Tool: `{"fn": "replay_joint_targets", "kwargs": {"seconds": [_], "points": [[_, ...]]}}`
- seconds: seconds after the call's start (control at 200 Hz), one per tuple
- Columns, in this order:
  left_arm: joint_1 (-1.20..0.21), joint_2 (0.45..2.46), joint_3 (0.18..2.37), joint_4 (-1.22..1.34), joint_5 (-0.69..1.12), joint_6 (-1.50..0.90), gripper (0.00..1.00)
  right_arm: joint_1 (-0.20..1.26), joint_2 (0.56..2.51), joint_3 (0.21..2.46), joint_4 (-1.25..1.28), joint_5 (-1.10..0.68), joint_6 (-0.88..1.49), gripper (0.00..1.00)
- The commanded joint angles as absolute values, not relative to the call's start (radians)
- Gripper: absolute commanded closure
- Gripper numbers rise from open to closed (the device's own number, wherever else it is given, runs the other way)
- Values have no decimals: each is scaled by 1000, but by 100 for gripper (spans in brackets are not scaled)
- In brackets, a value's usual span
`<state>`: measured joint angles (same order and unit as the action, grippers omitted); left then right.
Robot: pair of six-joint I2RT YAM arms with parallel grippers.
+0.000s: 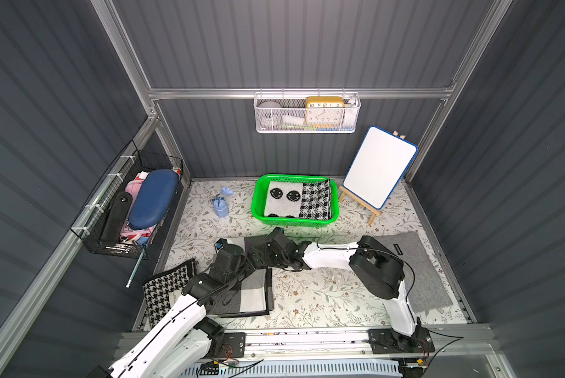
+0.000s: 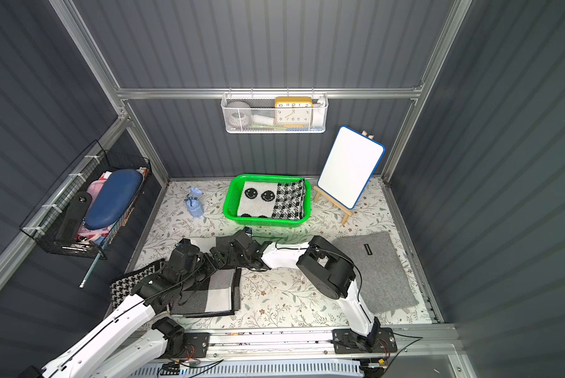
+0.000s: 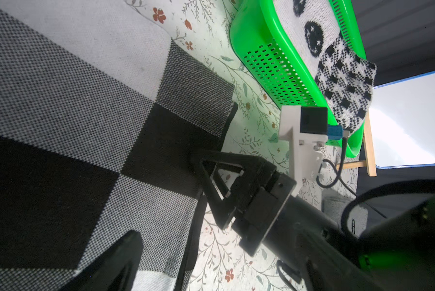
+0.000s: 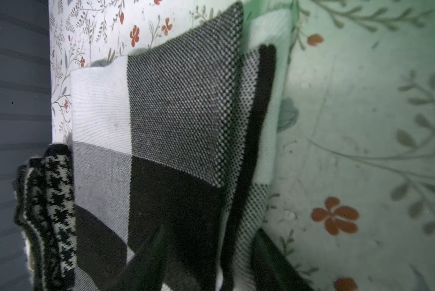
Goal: Put the folded scarf in the basket
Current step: Move the scarf to the center of the board.
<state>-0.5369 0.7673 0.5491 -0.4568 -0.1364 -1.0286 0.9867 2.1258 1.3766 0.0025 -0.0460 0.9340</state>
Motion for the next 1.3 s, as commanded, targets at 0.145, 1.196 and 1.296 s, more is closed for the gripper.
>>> {"fn": "replay_joint_targets", "kwargs": {"seconds": [0.145, 1.196, 1.296], "points": [[-539, 754, 491, -429, -75, -1035, 1, 989, 2093, 1317, -9, 3, 938, 100], [-543, 1025, 515, -400, 162, -851, 1, 730, 1043, 621, -374, 165, 808, 36], [-543, 958, 481, -429, 150, -877, 1, 722, 1171, 691, -358, 146, 770, 34]]}}
